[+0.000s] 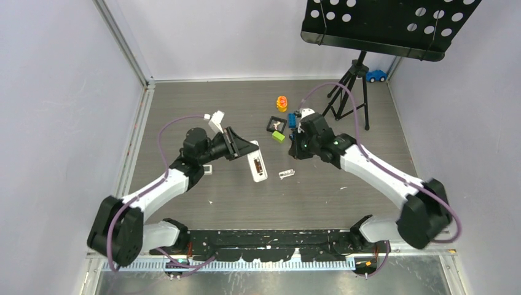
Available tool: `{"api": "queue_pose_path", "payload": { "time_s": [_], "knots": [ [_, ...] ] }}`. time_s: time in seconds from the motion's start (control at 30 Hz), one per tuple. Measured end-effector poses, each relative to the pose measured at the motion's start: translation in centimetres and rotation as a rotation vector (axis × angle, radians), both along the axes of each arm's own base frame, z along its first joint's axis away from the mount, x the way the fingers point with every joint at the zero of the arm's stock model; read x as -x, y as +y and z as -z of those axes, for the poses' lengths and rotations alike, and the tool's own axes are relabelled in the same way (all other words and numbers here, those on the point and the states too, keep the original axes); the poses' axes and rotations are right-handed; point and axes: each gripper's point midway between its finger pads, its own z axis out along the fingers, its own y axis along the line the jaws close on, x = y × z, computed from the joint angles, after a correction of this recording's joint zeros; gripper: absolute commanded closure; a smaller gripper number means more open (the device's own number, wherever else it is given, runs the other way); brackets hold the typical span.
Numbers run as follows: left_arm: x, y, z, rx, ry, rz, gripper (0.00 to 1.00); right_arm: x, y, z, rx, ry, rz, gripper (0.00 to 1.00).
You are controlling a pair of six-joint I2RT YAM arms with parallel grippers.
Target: Load the batteries into the remote control
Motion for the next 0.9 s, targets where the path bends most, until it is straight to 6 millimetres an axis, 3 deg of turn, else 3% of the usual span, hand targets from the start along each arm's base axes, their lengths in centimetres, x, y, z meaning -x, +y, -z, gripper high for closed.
{"api": "queue_pose_path", "payload": {
  "time_s": [0.13,0.23,0.6,0.9],
  "knots": [
    [-0.4,-1.2,2.2,0.028,0.121,0.048,1.0,2.5,3.9,-6.9,-0.231,-0.115,-0.113,0.91],
    [-0.6,-1.8,2.6,0.062,0.168,0.068,1.0,4.0,5.2,-9.2,-0.331,-0.12,-0.152,0.91],
    [-1.2,-3.4,1.8,0.138,0.219,0.118,1.0,9.1,9.3,-8.7,-0.334,0.044,-0.259,0.89],
    [-1.0,-3.7,2.1,0.14,0.241,0.128,1.0,9.0,10.9,-8.6,-0.306,0.05,-0.259,0.79]
  ]
}}
